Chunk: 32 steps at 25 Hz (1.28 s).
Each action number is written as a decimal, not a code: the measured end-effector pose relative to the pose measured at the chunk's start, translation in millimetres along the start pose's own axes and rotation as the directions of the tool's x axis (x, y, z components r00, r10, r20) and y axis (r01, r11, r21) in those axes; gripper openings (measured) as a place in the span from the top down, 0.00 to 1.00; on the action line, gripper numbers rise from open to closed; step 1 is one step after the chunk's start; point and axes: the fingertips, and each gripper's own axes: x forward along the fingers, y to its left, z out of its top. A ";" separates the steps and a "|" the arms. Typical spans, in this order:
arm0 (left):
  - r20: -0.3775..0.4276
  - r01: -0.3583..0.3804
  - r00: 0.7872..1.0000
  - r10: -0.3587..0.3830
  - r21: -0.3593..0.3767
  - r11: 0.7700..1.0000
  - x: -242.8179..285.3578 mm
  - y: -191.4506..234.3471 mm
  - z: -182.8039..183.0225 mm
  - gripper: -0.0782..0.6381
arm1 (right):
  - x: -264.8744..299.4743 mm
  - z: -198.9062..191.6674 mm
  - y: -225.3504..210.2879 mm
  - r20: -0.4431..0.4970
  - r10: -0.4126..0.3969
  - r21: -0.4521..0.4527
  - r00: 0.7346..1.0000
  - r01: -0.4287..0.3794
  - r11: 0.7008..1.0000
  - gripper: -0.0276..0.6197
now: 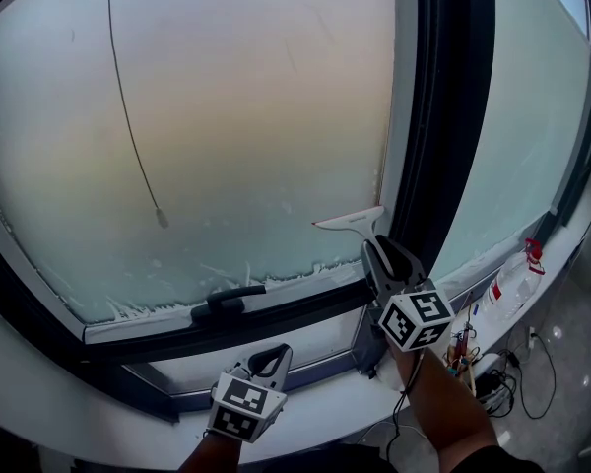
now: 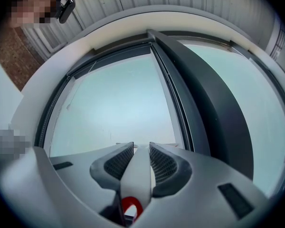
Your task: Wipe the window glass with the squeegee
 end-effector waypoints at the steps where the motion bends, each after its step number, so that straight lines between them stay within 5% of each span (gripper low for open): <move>1: -0.004 0.000 1.000 0.000 -0.003 1.000 0.5 -0.2 -2.2 0.89 | -1.1 -7.0 -0.3 -0.012 -0.003 0.002 1.000 0.003 1.000 0.81; 16: -0.047 0.013 0.999 -0.015 -0.044 0.999 1.6 -9.3 -31.2 0.89 | -16.2 -100.2 -7.6 -0.179 -0.046 0.102 0.983 0.065 0.993 0.81; 32: -0.051 -0.002 0.999 -0.001 -0.058 0.998 -4.8 -1.5 -36.2 0.89 | -19.4 -140.2 -6.4 -0.263 -0.060 0.053 0.963 0.076 0.996 0.81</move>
